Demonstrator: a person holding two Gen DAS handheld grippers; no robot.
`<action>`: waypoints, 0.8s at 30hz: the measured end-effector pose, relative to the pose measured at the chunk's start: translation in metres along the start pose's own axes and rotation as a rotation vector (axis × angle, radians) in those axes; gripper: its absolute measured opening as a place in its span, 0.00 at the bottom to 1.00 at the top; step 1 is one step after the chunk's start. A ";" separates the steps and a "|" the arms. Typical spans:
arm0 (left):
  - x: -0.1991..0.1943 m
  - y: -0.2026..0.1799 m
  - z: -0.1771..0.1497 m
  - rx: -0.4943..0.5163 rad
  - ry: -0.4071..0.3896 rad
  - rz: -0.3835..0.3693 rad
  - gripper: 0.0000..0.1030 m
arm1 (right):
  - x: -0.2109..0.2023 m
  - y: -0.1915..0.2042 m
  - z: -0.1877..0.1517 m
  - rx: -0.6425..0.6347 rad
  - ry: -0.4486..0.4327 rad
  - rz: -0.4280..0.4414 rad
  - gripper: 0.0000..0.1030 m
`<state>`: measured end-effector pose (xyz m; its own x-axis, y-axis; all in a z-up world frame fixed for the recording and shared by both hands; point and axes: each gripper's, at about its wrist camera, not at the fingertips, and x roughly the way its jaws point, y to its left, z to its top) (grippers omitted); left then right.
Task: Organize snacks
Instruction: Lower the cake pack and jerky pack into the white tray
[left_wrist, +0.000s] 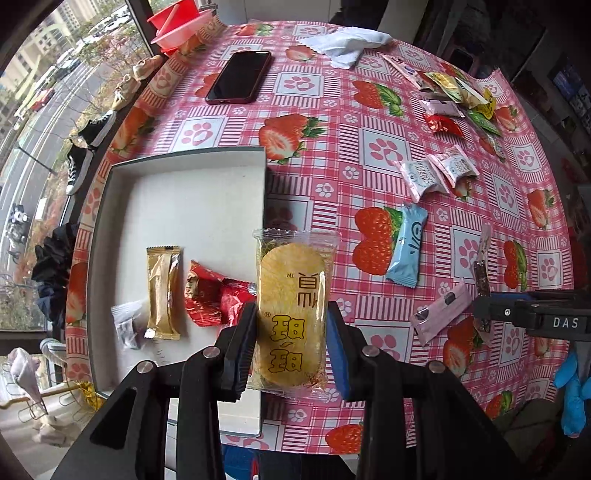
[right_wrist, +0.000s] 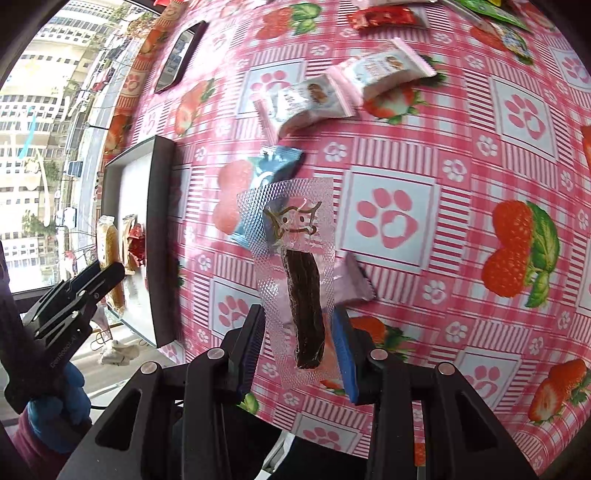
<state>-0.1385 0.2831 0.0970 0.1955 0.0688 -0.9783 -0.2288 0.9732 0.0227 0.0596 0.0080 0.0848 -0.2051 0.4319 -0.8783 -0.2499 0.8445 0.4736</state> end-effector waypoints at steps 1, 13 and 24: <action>-0.003 0.009 -0.003 -0.023 0.001 -0.003 0.38 | 0.004 0.010 0.001 -0.008 0.012 0.007 0.38; 0.011 0.117 -0.024 -0.106 0.034 -0.001 0.38 | 0.058 0.166 0.019 -0.145 0.050 0.049 0.38; 0.047 0.144 -0.015 0.041 0.089 -0.023 0.57 | 0.119 0.251 0.050 -0.171 0.077 0.000 0.43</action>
<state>-0.1762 0.4235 0.0516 0.1140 0.0282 -0.9931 -0.1854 0.9826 0.0066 0.0195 0.2869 0.0961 -0.2750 0.4011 -0.8738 -0.4062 0.7753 0.4837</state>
